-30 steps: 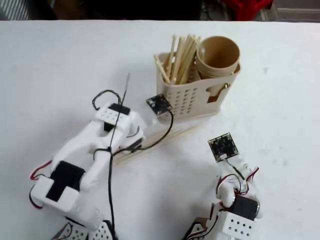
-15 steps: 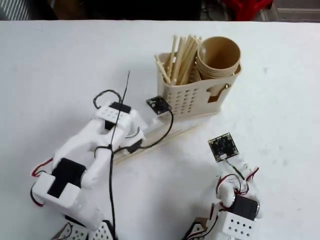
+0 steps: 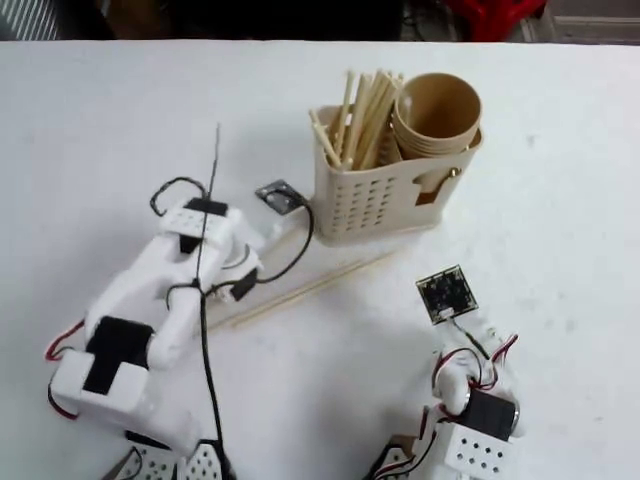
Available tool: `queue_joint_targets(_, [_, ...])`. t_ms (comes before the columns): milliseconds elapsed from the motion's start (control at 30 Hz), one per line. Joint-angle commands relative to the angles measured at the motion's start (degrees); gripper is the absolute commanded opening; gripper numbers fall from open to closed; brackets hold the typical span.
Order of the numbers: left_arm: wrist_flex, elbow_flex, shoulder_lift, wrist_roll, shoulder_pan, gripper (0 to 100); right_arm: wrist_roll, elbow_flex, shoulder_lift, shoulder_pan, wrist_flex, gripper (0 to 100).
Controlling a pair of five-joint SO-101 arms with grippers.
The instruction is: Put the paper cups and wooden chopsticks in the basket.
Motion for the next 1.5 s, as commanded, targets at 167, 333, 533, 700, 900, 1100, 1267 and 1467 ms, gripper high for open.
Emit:
queue_joint_targets(167, [3.9, 0.1, -21.1, 1.6, -3.4, 2, -0.1, 0.6, -0.2, -0.7, 0.2, 3.2])
queue_joint_targets(333, [5.6, -0.6, -34.2, 6.1, -2.7, 2, -0.1, 0.6, -0.2, -0.7, 0.2, 3.2])
queue_joint_targets(533, [5.0, -10.9, -45.7, 14.5, 5.1, 2, -0.1, 0.6, -0.3, -0.7, 0.2, 3.2])
queue_joint_targets(700, [-3.4, -22.2, -42.4, 21.1, 14.9, 2, -0.1, 0.6, -0.3, -0.7, 0.2, 3.2])
queue_joint_targets(900, [-20.1, -31.0, -31.9, 25.1, 19.4, 2, -0.1, 0.6, -0.3, -0.5, 0.2, 3.2])
queue_joint_targets(1100, [-23.6, -37.2, -22.9, 25.2, 21.5, 2, -0.1, 0.6, -0.3, -0.5, 0.2, 3.2])
queue_joint_targets(1267, [-23.7, -38.5, -19.1, 25.1, 21.8, 12, -0.1, 0.6, -0.3, -0.5, 0.2, 3.2])
queue_joint_targets(1467, [-23.3, -38.1, -18.9, 24.7, 21.5, 10, -0.1, 0.6, -0.2, -0.5, 0.3, 3.2])
